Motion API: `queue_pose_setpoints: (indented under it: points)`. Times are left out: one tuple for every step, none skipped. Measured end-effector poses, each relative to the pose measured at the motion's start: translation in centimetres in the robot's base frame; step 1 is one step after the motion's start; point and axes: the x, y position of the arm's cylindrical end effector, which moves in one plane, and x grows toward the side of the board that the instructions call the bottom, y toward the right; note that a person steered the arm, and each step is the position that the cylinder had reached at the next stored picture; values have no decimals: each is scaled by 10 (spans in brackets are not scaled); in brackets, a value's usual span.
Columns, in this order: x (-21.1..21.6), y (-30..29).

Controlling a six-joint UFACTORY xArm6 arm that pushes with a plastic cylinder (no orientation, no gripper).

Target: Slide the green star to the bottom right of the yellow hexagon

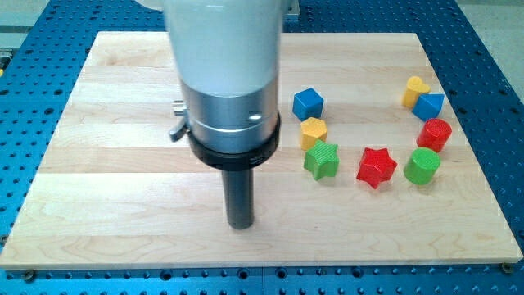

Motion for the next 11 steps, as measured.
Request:
queue_pose_setpoints:
  points:
    - [-30,0]
    - [-40,28]
    - [-40,78]
    - [-40,83]
    - [-41,84]
    - [-51,85]
    - [-47,99]
    - [-46,125]
    - [-22,132]
    - [6,175]
    - [-7,237]
